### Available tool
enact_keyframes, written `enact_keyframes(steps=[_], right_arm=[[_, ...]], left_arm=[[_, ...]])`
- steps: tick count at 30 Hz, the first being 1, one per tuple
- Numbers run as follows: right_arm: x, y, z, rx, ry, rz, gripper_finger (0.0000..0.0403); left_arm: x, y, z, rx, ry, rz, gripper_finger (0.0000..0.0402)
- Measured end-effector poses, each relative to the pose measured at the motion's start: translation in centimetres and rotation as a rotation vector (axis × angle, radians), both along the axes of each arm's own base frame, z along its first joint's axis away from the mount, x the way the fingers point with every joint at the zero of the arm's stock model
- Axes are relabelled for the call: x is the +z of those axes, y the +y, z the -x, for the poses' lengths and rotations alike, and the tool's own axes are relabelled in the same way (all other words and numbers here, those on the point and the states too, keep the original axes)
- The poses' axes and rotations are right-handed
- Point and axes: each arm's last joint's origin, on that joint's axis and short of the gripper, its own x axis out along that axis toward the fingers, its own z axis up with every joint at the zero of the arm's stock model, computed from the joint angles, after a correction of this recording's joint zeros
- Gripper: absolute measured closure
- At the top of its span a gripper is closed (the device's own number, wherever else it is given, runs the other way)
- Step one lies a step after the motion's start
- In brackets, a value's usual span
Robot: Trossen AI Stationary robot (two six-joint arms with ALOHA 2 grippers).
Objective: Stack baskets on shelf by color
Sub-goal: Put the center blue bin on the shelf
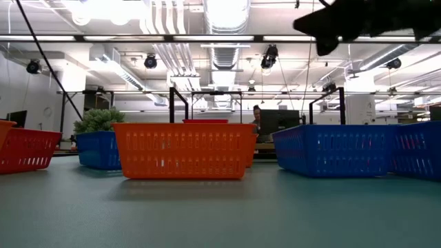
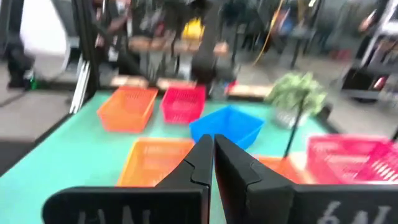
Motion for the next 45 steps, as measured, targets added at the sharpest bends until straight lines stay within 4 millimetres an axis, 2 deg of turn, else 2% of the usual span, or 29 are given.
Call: enact_keyframes(steps=[6, 14, 21, 28, 31, 39, 45], right_arm=[[1.5, 2.7, -3.1, 0.059, 0.231, -0.003, 0.0394], [2.5, 6.1, -5.7, 0.014, 0.566, -0.012, 0.0394], [2.1, 9.3, -6.5, -0.018, 0.828, -0.035, 0.0394], [0.8, 10.6, -7.7, -0.078, 1.016, -0.004, 0.0391], [0.1, 10.9, -8.3, -0.065, 1.076, -0.018, 0.0375], [-2.1, 11.6, -9.6, -0.080, 1.152, 0.014, 0.0291], [-2.5, 11.6, -9.9, -0.097, 1.124, 0.021, 0.0253]], left_arm=[[-1.1, 0.1, 1.5, -0.016, 0.009, 0.015, 0.0311], [-1.4, 0.3, 2.3, -0.017, -0.005, 0.021, 0.0311], [-1.4, 0.3, 2.3, -0.020, -0.007, 0.046, 0.0311], [-1.4, 0.3, 2.3, -0.020, -0.006, 0.046, 0.0311], [-1.4, 0.3, 2.3, -0.020, -0.008, 0.046, 0.0311], [-1.6, 0.3, 2.3, -0.020, 0.001, 0.043, 0.0311], [-1.6, 0.3, 2.3, -0.020, 0.002, 0.042, 0.0311]])
